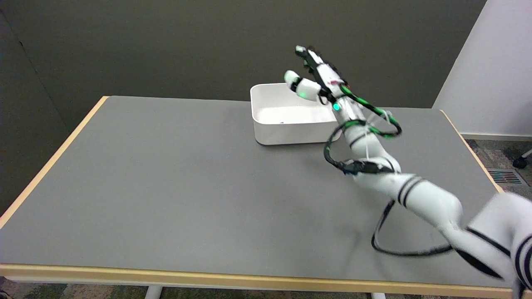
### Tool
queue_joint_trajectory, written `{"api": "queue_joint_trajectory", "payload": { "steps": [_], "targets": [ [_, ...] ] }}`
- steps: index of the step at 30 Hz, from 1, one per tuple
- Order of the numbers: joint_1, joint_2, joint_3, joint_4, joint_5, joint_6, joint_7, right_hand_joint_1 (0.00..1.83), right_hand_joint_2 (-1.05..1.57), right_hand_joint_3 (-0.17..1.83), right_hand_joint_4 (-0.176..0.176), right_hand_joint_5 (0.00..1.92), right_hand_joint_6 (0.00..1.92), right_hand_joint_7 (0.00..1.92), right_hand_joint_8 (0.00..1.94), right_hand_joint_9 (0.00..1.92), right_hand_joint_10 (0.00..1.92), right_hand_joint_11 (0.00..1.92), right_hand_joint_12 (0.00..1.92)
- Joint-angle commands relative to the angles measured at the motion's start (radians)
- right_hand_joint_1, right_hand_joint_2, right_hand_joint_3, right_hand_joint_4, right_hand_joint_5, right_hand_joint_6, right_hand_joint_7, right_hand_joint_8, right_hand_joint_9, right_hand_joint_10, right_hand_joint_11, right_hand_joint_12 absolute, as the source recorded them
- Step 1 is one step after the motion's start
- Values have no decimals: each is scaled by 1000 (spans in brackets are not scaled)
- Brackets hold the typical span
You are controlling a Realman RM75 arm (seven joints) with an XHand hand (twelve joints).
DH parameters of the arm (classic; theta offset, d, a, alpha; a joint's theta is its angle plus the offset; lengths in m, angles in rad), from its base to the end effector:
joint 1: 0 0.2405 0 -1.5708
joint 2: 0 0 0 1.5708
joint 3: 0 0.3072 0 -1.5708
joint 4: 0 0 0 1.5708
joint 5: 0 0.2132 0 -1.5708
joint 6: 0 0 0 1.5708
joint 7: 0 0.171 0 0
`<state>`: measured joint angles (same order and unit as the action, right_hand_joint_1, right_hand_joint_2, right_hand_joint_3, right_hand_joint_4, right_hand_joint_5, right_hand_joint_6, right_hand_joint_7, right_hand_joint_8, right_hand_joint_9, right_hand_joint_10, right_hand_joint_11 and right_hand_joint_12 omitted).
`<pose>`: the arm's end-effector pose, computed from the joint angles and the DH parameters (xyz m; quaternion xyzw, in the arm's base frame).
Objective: Place blue wooden cube into white box.
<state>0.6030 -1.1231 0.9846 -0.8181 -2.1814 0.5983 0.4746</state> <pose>-0.2483 -0.5238 0.3724 0.6622 -0.1498 0.3460 0.6476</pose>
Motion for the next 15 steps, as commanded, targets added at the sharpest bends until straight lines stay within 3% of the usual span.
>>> {"api": "queue_joint_trajectory", "payload": {
  "steps": [1, 4, 8, 13, 15],
  "targets": [
    [-926, -12, 468, -574, 443, 486, 484, 374, 725, 1031, 141, 284, 637, 388, 528, 358, 739, 192, 1116],
    [-1008, -32, 414, -546, 421, 643, 574, 393, 731, 1022, 147, 298, 679, 399, 531, 375, 757, 216, 1168],
    [-949, -28, 342, -380, 334, 873, 731, 396, 738, 1001, 153, 306, 700, 408, 518, 386, 775, 239, 1232],
    [-810, -24, 283, -182, 307, 1047, 1027, 367, 736, 999, 106, 251, 572, 374, 441, 363, 792, 221, 1288],
    [-774, -23, 272, -156, 297, 1060, 1065, 357, 737, 996, 86, 234, 520, 365, 424, 349, 797, 200, 1297]
  ]
}}
